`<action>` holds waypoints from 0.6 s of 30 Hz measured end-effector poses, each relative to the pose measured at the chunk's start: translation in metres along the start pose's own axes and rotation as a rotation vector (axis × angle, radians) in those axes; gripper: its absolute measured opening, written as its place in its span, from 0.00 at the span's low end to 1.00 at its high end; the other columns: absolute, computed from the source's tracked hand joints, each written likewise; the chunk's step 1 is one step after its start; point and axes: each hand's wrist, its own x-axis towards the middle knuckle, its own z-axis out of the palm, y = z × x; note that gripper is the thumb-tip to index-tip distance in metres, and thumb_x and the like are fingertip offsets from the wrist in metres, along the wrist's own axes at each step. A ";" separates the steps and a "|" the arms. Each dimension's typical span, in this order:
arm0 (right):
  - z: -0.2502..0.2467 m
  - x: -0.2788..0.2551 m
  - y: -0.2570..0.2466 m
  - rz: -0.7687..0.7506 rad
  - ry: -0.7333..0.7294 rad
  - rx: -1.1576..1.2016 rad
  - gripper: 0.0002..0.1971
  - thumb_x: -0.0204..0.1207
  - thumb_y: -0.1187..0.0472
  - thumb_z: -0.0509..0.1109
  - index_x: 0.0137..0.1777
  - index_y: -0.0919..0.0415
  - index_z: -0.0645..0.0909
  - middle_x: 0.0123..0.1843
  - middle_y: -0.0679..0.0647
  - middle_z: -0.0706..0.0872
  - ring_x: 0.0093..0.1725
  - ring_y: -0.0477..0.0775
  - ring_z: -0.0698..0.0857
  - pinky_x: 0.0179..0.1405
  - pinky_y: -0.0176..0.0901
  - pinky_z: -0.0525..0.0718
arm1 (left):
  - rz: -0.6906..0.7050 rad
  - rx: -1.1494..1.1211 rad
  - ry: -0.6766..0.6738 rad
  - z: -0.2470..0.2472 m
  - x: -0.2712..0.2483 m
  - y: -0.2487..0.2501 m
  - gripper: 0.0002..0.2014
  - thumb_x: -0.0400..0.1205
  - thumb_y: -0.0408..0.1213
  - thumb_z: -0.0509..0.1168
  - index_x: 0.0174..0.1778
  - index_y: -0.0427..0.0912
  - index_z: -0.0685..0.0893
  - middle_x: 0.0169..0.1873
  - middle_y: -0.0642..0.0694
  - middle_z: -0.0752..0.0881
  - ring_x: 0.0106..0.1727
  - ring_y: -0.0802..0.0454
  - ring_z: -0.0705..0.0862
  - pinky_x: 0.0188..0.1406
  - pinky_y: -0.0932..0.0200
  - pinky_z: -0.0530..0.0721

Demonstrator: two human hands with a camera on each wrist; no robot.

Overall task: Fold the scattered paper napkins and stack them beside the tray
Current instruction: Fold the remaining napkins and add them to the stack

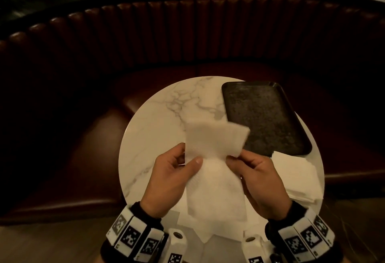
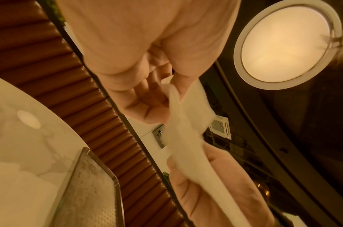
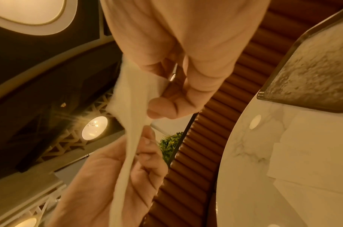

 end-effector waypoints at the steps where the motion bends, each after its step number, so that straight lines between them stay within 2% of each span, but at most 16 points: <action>1: -0.002 0.000 -0.002 -0.013 -0.014 0.011 0.19 0.80 0.73 0.63 0.46 0.53 0.92 0.50 0.54 0.93 0.52 0.53 0.91 0.46 0.39 0.89 | 0.006 -0.020 -0.005 0.000 0.002 0.002 0.09 0.79 0.27 0.69 0.51 0.43 0.90 0.44 0.45 0.92 0.45 0.46 0.90 0.43 0.56 0.89; 3: -0.006 0.001 -0.008 -0.030 -0.029 0.018 0.23 0.79 0.75 0.61 0.40 0.53 0.93 0.47 0.54 0.93 0.49 0.53 0.91 0.42 0.38 0.88 | 0.019 -0.044 -0.020 -0.001 0.004 0.007 0.08 0.73 0.31 0.71 0.45 0.43 0.91 0.40 0.47 0.89 0.42 0.49 0.85 0.36 0.59 0.85; 5: -0.008 0.001 -0.010 -0.030 -0.039 0.039 0.20 0.78 0.76 0.62 0.37 0.57 0.92 0.45 0.60 0.92 0.44 0.63 0.89 0.40 0.50 0.86 | 0.033 -0.066 -0.032 -0.001 0.005 0.011 0.08 0.71 0.35 0.69 0.42 0.42 0.91 0.42 0.42 0.89 0.43 0.43 0.85 0.38 0.50 0.82; 6: -0.009 0.002 -0.010 -0.030 -0.043 0.052 0.17 0.77 0.74 0.63 0.37 0.59 0.91 0.45 0.65 0.91 0.42 0.69 0.85 0.39 0.56 0.82 | 0.029 -0.078 -0.032 -0.001 0.005 0.012 0.07 0.72 0.36 0.69 0.42 0.41 0.91 0.42 0.39 0.88 0.43 0.40 0.83 0.39 0.46 0.79; 7: -0.009 0.002 -0.009 -0.024 -0.039 0.067 0.13 0.75 0.71 0.64 0.37 0.61 0.90 0.46 0.71 0.88 0.42 0.70 0.80 0.41 0.61 0.75 | 0.016 -0.088 -0.028 -0.001 0.004 0.013 0.07 0.73 0.37 0.68 0.41 0.40 0.90 0.42 0.36 0.88 0.42 0.37 0.82 0.40 0.43 0.76; 9: -0.010 0.001 -0.007 -0.010 -0.032 0.104 0.11 0.72 0.68 0.62 0.38 0.64 0.87 0.46 0.79 0.82 0.44 0.70 0.75 0.46 0.62 0.64 | -0.025 -0.105 -0.011 -0.001 0.004 0.015 0.06 0.73 0.35 0.67 0.40 0.39 0.89 0.41 0.32 0.85 0.40 0.35 0.78 0.40 0.42 0.72; 10: -0.010 0.001 -0.006 -0.002 -0.033 0.109 0.11 0.72 0.68 0.61 0.38 0.65 0.86 0.45 0.83 0.79 0.44 0.71 0.73 0.46 0.61 0.63 | -0.042 -0.110 -0.010 -0.001 0.003 0.016 0.06 0.74 0.32 0.66 0.39 0.39 0.89 0.40 0.32 0.84 0.40 0.35 0.76 0.39 0.43 0.70; 13: -0.010 -0.001 -0.006 -0.002 -0.047 0.104 0.11 0.73 0.66 0.59 0.39 0.64 0.84 0.39 0.91 0.69 0.39 0.78 0.71 0.44 0.62 0.63 | -0.078 -0.063 -0.008 -0.001 0.001 0.020 0.13 0.76 0.23 0.60 0.35 0.39 0.89 0.37 0.33 0.82 0.33 0.34 0.71 0.32 0.50 0.65; 15: -0.010 -0.002 -0.006 -0.009 -0.057 0.083 0.11 0.75 0.66 0.58 0.39 0.63 0.83 0.38 0.92 0.67 0.35 0.88 0.69 0.42 0.63 0.63 | -0.098 -0.092 -0.019 -0.001 -0.001 0.024 0.17 0.77 0.19 0.56 0.35 0.37 0.89 0.35 0.36 0.85 0.30 0.41 0.79 0.26 0.63 0.72; 16: -0.011 -0.003 -0.004 -0.017 -0.057 0.063 0.11 0.75 0.66 0.58 0.39 0.63 0.82 0.37 0.92 0.67 0.35 0.91 0.69 0.41 0.63 0.64 | -0.125 -0.143 -0.029 -0.002 0.000 0.026 0.16 0.76 0.20 0.55 0.38 0.35 0.89 0.36 0.37 0.86 0.31 0.47 0.83 0.27 0.65 0.78; 18: -0.012 -0.003 -0.003 -0.042 -0.052 0.019 0.11 0.75 0.66 0.58 0.39 0.63 0.82 0.36 0.88 0.70 0.32 0.87 0.70 0.36 0.65 0.65 | -0.206 -0.222 -0.069 -0.005 0.002 0.028 0.17 0.74 0.30 0.54 0.50 0.34 0.86 0.40 0.35 0.86 0.35 0.46 0.85 0.31 0.60 0.83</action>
